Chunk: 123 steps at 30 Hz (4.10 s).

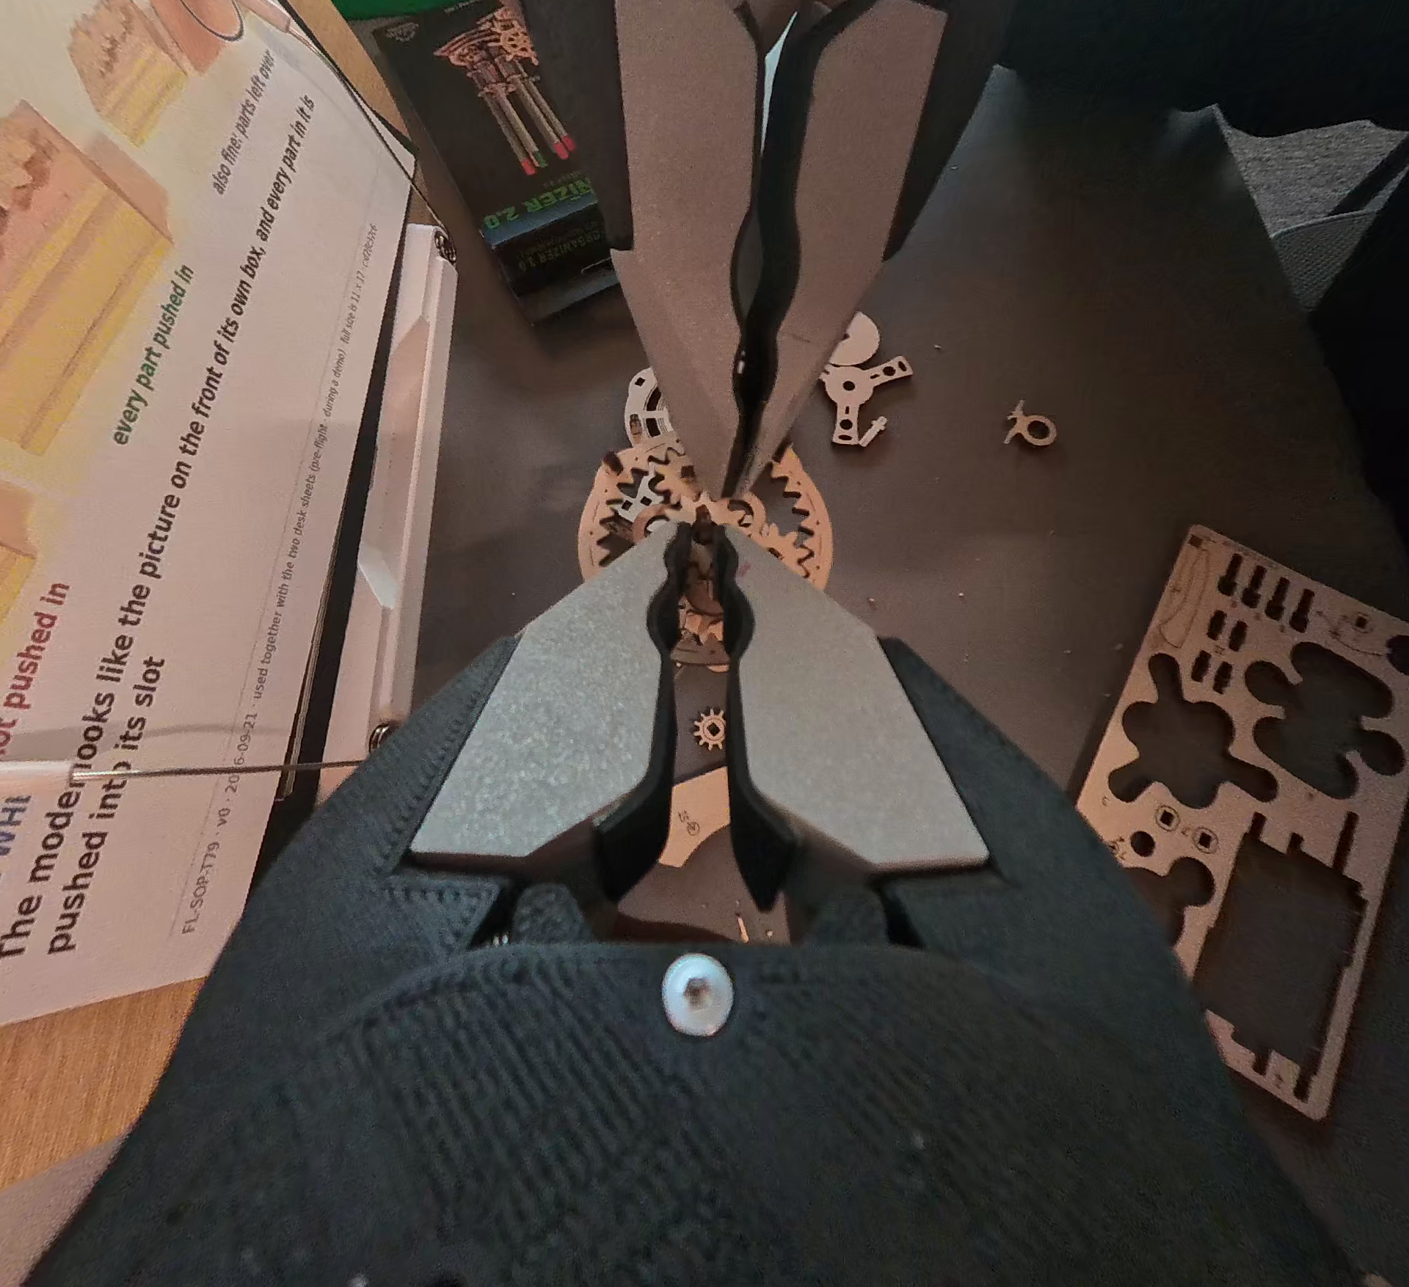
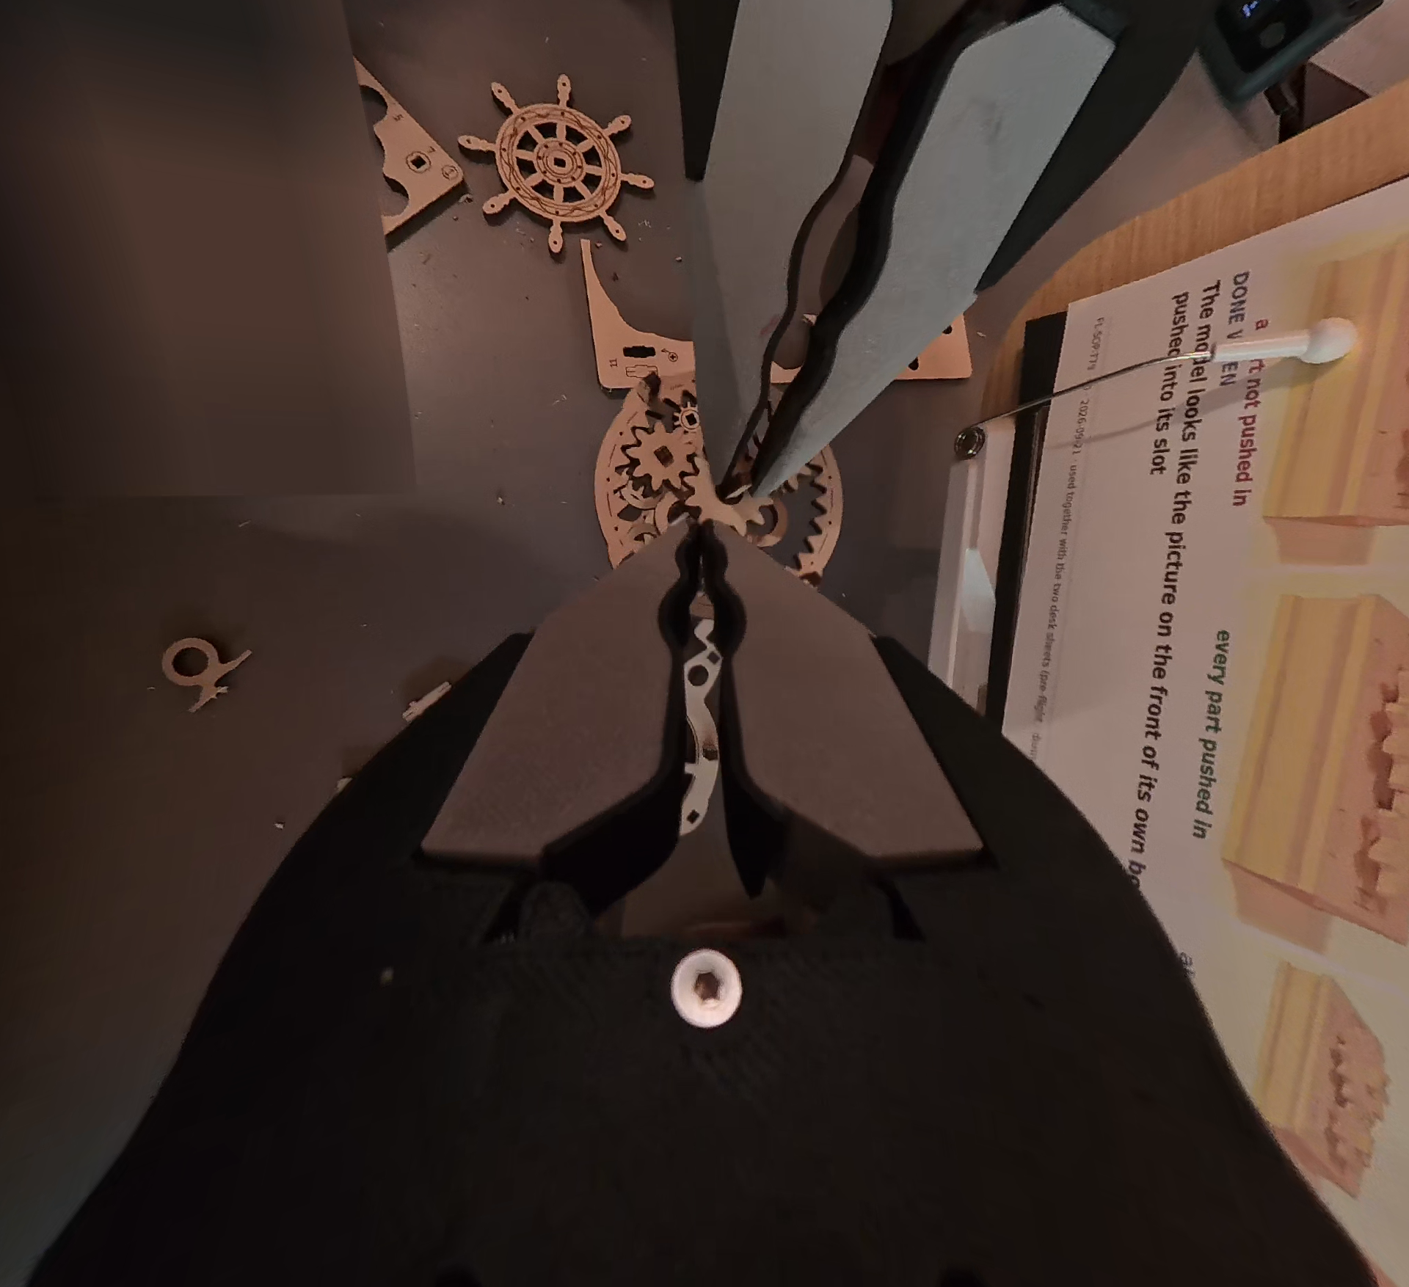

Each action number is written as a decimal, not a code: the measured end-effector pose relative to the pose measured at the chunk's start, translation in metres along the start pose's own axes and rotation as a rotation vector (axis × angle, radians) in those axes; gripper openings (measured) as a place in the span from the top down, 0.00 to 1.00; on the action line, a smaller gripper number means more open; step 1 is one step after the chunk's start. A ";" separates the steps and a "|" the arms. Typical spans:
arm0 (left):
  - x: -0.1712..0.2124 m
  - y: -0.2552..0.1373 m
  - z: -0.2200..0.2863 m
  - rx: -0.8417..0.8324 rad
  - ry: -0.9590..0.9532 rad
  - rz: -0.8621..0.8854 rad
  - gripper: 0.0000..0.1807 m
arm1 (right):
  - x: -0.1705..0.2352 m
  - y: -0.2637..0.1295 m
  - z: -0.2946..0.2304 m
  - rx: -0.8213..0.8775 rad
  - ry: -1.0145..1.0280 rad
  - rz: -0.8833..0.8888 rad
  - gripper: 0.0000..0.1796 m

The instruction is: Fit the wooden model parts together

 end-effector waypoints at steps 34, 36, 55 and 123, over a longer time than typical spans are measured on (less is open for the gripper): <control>0.003 -0.009 -0.004 -0.037 0.040 -0.052 0.88 | -0.008 0.007 0.000 0.013 0.007 0.065 1.00; 0.005 -0.007 -0.003 -0.039 0.055 -0.069 0.87 | -0.008 0.008 0.000 0.014 0.006 0.063 1.00; 0.007 -0.006 -0.005 -0.082 0.081 -0.087 0.86 | -0.005 0.006 0.003 0.020 0.017 0.064 1.00; 0.001 -0.026 -0.017 -0.078 0.046 -0.018 0.97 | -0.003 -0.002 0.021 0.050 0.100 0.113 0.98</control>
Point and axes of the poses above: each gripper's, where its closed fingertips meet, y out along the fingers, x out of its underside, z = x × y across the jaws, the point moved 7 cm from there along -y, back along the fingers, and after that the axes turned 6 degrees about -x, right-handed, at the moved point
